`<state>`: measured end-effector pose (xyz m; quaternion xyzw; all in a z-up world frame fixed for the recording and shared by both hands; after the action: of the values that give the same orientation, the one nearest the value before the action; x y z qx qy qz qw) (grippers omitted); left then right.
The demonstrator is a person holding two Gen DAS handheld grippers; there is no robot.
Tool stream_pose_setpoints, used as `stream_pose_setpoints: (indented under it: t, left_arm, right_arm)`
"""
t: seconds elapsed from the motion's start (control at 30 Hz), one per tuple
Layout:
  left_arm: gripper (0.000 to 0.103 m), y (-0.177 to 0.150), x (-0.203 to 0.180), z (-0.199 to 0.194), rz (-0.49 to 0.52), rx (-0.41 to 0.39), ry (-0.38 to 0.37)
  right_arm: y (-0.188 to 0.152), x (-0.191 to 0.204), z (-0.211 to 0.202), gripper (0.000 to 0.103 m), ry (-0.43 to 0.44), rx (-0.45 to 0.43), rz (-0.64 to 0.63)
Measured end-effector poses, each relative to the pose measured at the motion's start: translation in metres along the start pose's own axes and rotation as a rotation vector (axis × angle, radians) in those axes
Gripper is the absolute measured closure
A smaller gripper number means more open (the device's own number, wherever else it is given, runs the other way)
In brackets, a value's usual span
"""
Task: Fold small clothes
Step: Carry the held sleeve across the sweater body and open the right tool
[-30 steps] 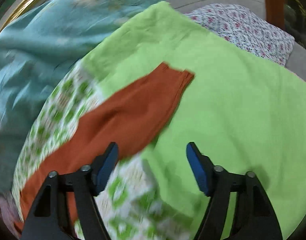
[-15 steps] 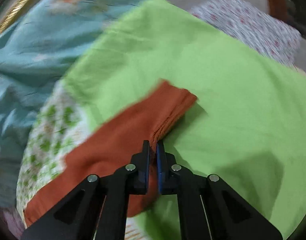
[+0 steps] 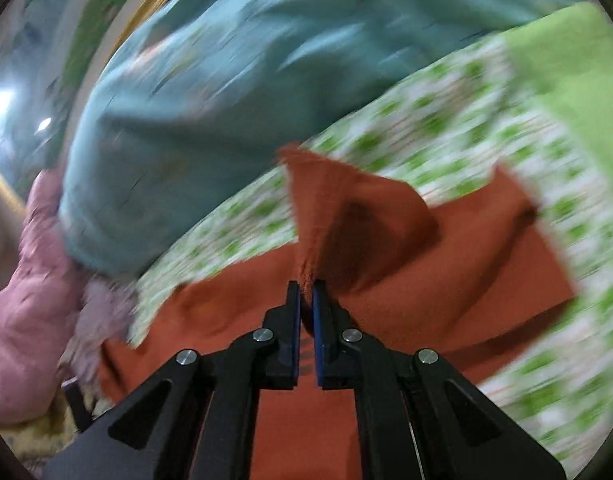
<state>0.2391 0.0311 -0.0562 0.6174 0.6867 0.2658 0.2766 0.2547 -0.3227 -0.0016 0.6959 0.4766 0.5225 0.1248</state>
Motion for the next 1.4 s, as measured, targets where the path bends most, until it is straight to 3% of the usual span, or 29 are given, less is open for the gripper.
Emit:
stream_pose_setpoints:
  t: [0.27,0.5,0.6,0.63,0.67,0.73,1.0,1.13,1.2,1.23,1.27,1.3,1.37,1.4]
  left_arm:
    - [0.009,-0.012,0.034,-0.028,-0.051,-0.024,-0.023]
    - [0.008,-0.017,0.05,-0.033,-0.099,-0.009,-0.049]
    - [0.008,-0.014,0.051,-0.025,-0.115,0.006,-0.062]
    - [0.008,-0.013,0.052,-0.02,-0.125,0.013,-0.069]
    - [0.008,-0.01,0.051,-0.014,-0.141,0.021,-0.08]
    - [0.008,-0.006,0.051,-0.005,-0.161,0.028,-0.093]
    - [0.008,0.021,0.046,0.067,-0.286,0.115,-0.171]
    - [0.009,0.038,0.045,0.102,-0.329,0.117,-0.178]
    - [0.019,0.047,0.042,0.109,-0.321,0.088,-0.195]
    - [0.046,0.051,0.039,0.11,-0.306,0.077,-0.215]
    - [0.082,0.054,0.035,0.111,-0.285,0.079,-0.232]
    - [0.096,0.056,0.034,0.109,-0.275,0.086,-0.256]
    - [0.101,0.061,0.039,0.093,-0.276,0.04,-0.268]
    - [0.101,0.067,0.047,0.076,-0.283,-0.02,-0.271]
  right_arm:
    - [-0.092,0.119,0.083,0.097,0.222,0.238,-0.055]
    - [-0.163,0.181,0.133,0.096,0.312,0.414,-0.107]
    - [-0.18,0.179,0.142,0.088,0.295,0.481,-0.069]
    - [-0.181,0.176,0.142,0.074,0.292,0.498,-0.038]
    - [-0.181,0.174,0.141,0.059,0.292,0.495,-0.015]
    - [-0.171,0.165,0.13,0.052,0.294,0.454,-0.003]
    - [-0.126,0.126,0.081,0.052,0.227,0.34,0.02]
    - [-0.114,0.106,0.052,0.052,0.185,0.295,0.024]
    - [-0.11,0.097,0.04,0.052,0.16,0.279,0.028]
    - [-0.109,0.093,0.035,0.052,0.149,0.272,0.028]
    - [-0.107,0.089,0.03,0.052,0.136,0.263,0.026]
    - [-0.105,0.085,0.027,0.052,0.126,0.254,0.022]
    - [-0.1,0.076,0.018,0.052,0.101,0.23,0.008]
    - [-0.097,0.071,0.015,0.052,0.089,0.219,0.001]
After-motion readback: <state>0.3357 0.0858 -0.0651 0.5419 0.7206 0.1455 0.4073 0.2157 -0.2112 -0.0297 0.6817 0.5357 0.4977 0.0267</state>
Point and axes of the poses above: each gripper's, at about its wrist camera, not at the fingertips, and z roughly the way its jaws point, x to its left, y to its top, the point moved 5 cm from there along z, roughly the way its jaws point, and after that the axes turned 13 degrees about -x, right-handed, at the moved point
